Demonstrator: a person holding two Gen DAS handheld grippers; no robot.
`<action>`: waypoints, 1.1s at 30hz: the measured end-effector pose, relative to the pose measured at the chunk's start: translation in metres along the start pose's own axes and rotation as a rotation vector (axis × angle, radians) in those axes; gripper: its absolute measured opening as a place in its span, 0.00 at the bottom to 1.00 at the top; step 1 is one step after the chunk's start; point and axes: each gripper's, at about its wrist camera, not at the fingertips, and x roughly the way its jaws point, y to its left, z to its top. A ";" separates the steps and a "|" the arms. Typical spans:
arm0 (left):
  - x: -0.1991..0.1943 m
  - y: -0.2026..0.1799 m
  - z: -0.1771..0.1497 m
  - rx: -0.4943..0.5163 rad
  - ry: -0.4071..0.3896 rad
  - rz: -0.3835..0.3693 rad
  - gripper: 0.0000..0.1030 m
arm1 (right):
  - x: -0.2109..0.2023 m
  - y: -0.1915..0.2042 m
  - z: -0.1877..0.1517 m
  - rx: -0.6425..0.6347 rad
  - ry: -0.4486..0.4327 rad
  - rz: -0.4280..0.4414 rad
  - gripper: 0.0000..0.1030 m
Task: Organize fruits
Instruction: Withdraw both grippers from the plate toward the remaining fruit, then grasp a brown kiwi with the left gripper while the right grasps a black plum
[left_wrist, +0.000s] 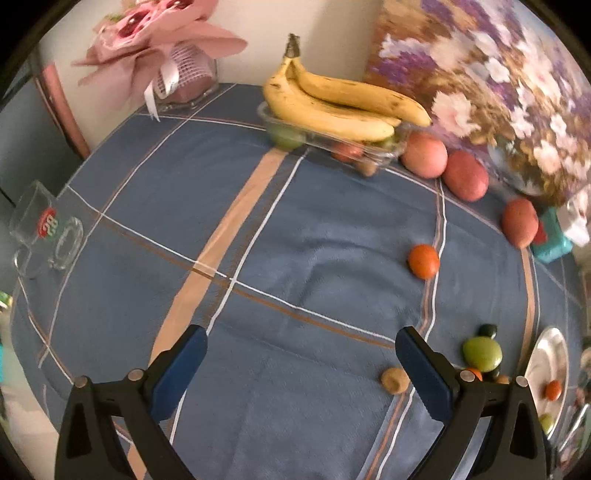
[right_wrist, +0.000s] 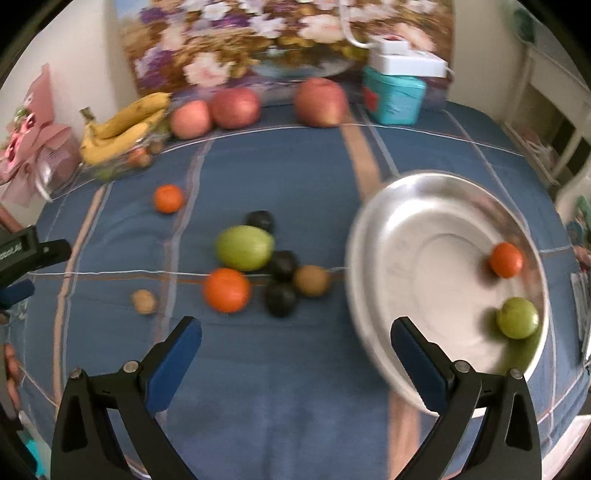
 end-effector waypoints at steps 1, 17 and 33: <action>0.001 0.000 0.000 -0.001 -0.002 -0.006 1.00 | 0.002 0.005 0.002 -0.002 0.000 -0.006 0.99; 0.036 -0.049 -0.021 0.107 0.132 -0.151 0.99 | 0.021 -0.005 0.013 0.090 0.039 -0.010 0.75; 0.062 -0.080 -0.038 0.140 0.236 -0.192 0.58 | 0.044 -0.003 0.017 0.107 0.090 0.014 0.37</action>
